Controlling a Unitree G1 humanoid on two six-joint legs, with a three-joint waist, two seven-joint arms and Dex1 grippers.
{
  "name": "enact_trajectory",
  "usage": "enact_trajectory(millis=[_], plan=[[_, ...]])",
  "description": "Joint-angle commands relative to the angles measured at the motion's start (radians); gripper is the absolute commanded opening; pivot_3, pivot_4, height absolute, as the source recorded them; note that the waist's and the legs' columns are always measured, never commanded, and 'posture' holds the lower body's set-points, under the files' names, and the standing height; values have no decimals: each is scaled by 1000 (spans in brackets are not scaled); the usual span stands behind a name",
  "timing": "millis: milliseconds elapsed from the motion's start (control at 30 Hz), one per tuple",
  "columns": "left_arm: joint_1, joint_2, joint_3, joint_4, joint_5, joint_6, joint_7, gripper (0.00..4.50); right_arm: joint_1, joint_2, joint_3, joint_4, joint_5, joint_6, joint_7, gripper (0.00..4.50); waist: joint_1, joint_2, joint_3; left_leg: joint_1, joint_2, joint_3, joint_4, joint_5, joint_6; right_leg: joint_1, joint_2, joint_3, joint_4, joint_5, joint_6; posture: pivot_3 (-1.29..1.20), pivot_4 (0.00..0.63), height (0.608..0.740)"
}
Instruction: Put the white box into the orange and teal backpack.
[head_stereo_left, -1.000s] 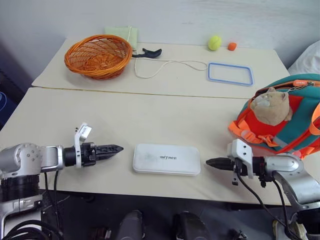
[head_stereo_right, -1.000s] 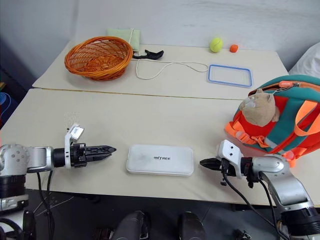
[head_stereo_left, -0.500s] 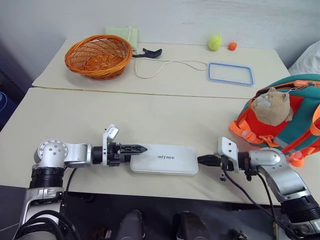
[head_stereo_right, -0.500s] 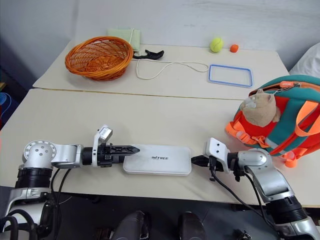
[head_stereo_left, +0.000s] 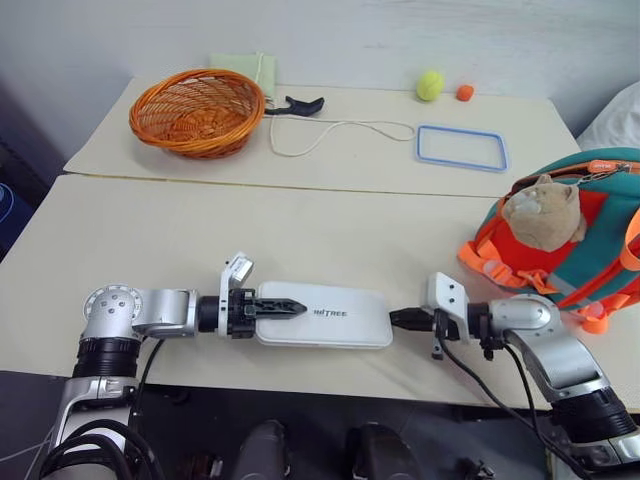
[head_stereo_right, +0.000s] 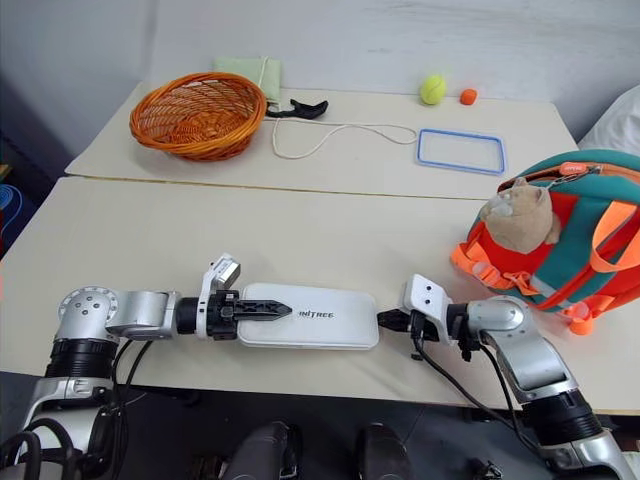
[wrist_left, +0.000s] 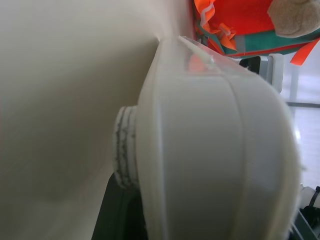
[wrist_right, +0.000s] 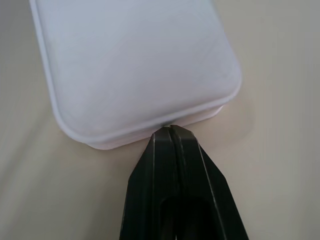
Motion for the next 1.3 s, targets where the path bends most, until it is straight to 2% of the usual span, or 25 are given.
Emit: enact_trajectory(millis=[33, 67, 133, 233, 333, 433, 467, 567, 700, 833, 967, 1100, 1200, 1300], plan=[[32, 8, 13, -90, -55, -75, 10, 1211, 54, -3, -124, -133, 124, 40, -27, 365, 0, 0, 0, 0, 0, 0, 0, 0, 0, 0, 0, 0, 0, 0, 0, 0, 150, 740], [44, 20, 37, -153, 3, -102, -43, 1211, 98, -13, -165, -154, 130, 44, -46, 570, 0, 0, 0, 0, 0, 0, 0, 0, 0, 0, 0, 0, 0, 0, 0, 0, 150, 740], [70, 45, 79, -261, 115, -172, -172, 1211, 183, -17, -251, -192, 145, 52, -90, 1282, 1, -1, 0, -1, 0, 0, -1, 0, -1, 0, 1, 0, -1, 0, 0, 0, 150, 740], [122, 109, 107, -412, 320, -360, -470, 1211, 345, -2, -414, -240, 156, 38, -159, 2313, 3, 0, 0, -1, 1, 0, -2, 1, -2, 0, 3, 0, -4, 0, 0, 0, 150, 740], [176, 114, 154, -471, 476, -582, -688, 1211, 495, 88, -617, -243, 205, -18, -249, 3386, 6, 1, 0, -1, 1, 2, -4, 1, -3, 0, 4, 0, -6, 0, 0, 0, 150, 740], [233, 124, 156, -473, 618, -750, -870, 1211, 582, 151, -719, -218, 202, -82, -292, 4394, 2, 1, 0, -1, 2, 2, -5, 1, -4, 1, 5, 1, -8, 0, -1, 0, 150, 740], [248, 132, 148, -469, 661, -792, -921, 1211, 600, 159, -733, -210, 198, -94, -297, 4453, -2, 1, 0, 0, 2, 3, -6, 1, -4, 1, 5, 2, -8, 0, -1, 0, 150, 740], [282, 141, 132, -453, 779, -925, -1044, 1211, 642, 190, -819, -174, 216, -133, -340, 4453, -6, 1, 0, 3, 2, 5, -15, 2, -4, 1, 6, 3, -12, 0, -1, 0, 150, 740], [292, 138, 130, -438, 850, -991, -1116, 1211, 681, 175, -878, -136, 254, -113, -338, 4453, -1, 1, 0, 3, 3, 4, -19, 3, -5, -1, 5, 3, -12, 0, -1, 0, 150, 740], [289, 139, 113, -437, 888, -1004, -1166, 1211, 511, 51, -878, -95, 314, -53, -362, 4453, -23, 2, 1, 3, 2, 5, -18, 3, -3, -1, 4, 4, -12, 0, -1, 0, 150, 740], [278, 126, 107, -444, 897, -998, -1174, 1211, 344, -18, -770, -36, 328, -16, -315, 4453, -25, 2, 1, 3, 3, 4, -18, 4, -2, -1, 4, 2, -10, 0, 0, 0, 150, 740], [263, 119, 140, -432, 886, -984, -1144, 1211, 121, -10, -594, 33, 309, 7, -298, 3567, -26, 3, 2, 2, 5, 3, -18, 5, -5, -3, 7, 1, -9, 0, -1, 0, 150, 740], [253, 104, 180, -432, 860, -964, -1103, 1211, 49, 0, -522, 65, 286, -6, -278, 2455, -25, 3, 2, 1, 4, 4, -16, 5, -4, -4, 5, 2, -6, 0, 0, 0, 150, 740], [228, 64, 270, -423, 806, -936, -973, 1211, -32, 38, -432, 69, 276, -15, -261, 1488, -24, 3, 2, 1, 4, 3, -16, 5, -3, -3, 5, 1, -6, 0, 0, 0, 150, 740]])
